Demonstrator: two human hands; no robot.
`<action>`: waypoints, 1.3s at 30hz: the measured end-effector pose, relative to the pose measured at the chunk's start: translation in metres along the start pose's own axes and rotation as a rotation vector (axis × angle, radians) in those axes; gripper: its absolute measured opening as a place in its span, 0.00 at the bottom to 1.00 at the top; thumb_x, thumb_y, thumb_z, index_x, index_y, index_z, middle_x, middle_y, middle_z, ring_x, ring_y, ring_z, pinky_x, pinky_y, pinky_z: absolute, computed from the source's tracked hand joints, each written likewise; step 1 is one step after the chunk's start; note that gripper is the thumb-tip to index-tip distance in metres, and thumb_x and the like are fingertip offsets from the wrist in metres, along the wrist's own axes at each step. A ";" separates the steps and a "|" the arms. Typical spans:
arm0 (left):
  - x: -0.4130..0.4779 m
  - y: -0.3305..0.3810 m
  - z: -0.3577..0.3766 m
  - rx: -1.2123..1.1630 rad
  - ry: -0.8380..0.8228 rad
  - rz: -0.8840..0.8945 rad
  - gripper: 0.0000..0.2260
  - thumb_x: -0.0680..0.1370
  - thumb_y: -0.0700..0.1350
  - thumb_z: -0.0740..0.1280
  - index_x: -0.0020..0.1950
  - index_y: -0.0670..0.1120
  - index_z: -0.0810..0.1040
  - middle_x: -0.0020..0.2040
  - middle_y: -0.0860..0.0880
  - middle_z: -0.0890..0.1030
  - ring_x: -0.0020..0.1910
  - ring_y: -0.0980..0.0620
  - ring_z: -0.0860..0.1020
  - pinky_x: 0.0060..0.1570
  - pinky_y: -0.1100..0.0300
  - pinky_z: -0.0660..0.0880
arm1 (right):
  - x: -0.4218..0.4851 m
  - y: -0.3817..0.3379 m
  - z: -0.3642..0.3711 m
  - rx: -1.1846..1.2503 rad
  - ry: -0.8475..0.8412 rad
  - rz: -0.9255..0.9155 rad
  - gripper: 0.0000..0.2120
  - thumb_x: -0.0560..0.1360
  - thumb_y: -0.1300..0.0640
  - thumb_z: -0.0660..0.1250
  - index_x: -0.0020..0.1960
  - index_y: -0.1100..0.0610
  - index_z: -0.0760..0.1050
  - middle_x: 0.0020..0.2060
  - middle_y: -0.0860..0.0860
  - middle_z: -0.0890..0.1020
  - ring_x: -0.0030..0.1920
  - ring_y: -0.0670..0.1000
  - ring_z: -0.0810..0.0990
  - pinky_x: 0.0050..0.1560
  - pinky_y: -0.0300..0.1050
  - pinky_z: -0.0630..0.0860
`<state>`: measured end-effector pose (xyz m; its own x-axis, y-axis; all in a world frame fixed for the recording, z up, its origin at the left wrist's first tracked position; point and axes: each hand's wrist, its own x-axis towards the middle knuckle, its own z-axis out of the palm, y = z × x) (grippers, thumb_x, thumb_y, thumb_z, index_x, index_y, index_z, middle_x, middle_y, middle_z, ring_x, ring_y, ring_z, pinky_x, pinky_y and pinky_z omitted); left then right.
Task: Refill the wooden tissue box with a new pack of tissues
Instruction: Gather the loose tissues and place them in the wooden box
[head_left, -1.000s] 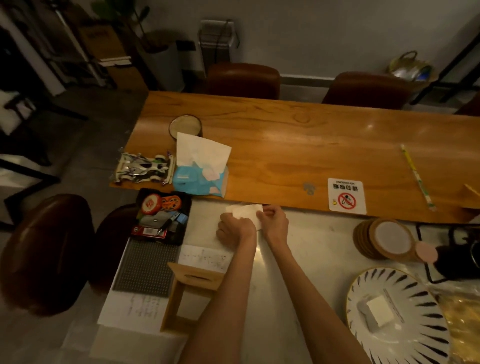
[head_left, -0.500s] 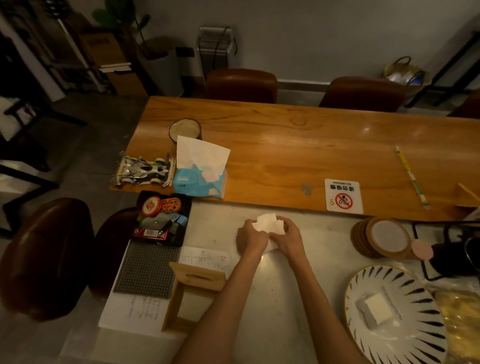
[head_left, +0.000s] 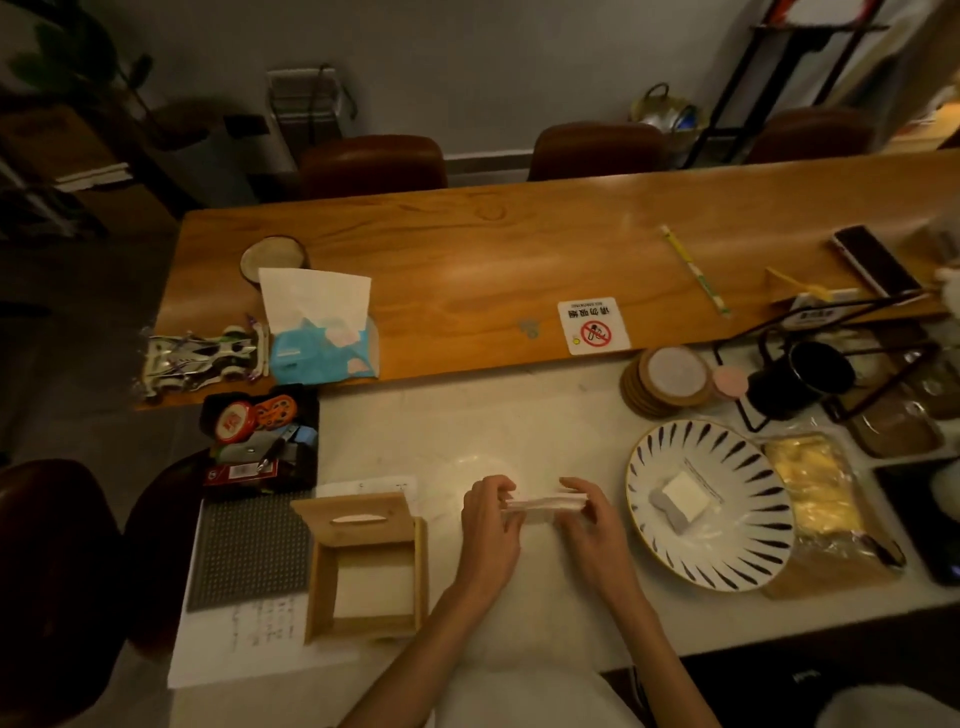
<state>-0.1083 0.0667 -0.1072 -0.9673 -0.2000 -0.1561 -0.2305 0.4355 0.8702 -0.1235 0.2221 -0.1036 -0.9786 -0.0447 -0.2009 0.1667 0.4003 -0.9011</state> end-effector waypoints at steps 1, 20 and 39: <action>-0.005 -0.008 0.002 -0.001 -0.030 0.019 0.17 0.75 0.35 0.67 0.58 0.52 0.70 0.54 0.57 0.72 0.57 0.52 0.71 0.58 0.61 0.69 | -0.005 0.004 0.001 0.008 0.008 0.010 0.21 0.77 0.63 0.66 0.66 0.45 0.71 0.58 0.45 0.78 0.59 0.41 0.77 0.62 0.44 0.75; -0.001 -0.018 0.000 -0.113 -0.146 0.043 0.16 0.82 0.39 0.59 0.69 0.50 0.66 0.69 0.51 0.70 0.67 0.59 0.67 0.66 0.73 0.61 | -0.018 0.002 0.019 0.154 -0.073 0.078 0.43 0.76 0.72 0.63 0.78 0.44 0.45 0.73 0.34 0.54 0.68 0.26 0.62 0.63 0.25 0.65; 0.003 -0.019 -0.009 -0.031 -0.226 0.097 0.18 0.82 0.42 0.59 0.72 0.53 0.67 0.72 0.55 0.69 0.71 0.59 0.67 0.71 0.64 0.62 | -0.010 0.011 0.022 -0.671 -0.004 -0.252 0.40 0.76 0.61 0.65 0.80 0.54 0.44 0.79 0.54 0.38 0.77 0.56 0.33 0.76 0.52 0.46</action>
<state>-0.1058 0.0497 -0.1199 -0.9848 0.0443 -0.1682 -0.1349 0.4156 0.8995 -0.1090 0.2072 -0.1201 -0.9769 -0.2125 -0.0207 -0.1754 0.8540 -0.4899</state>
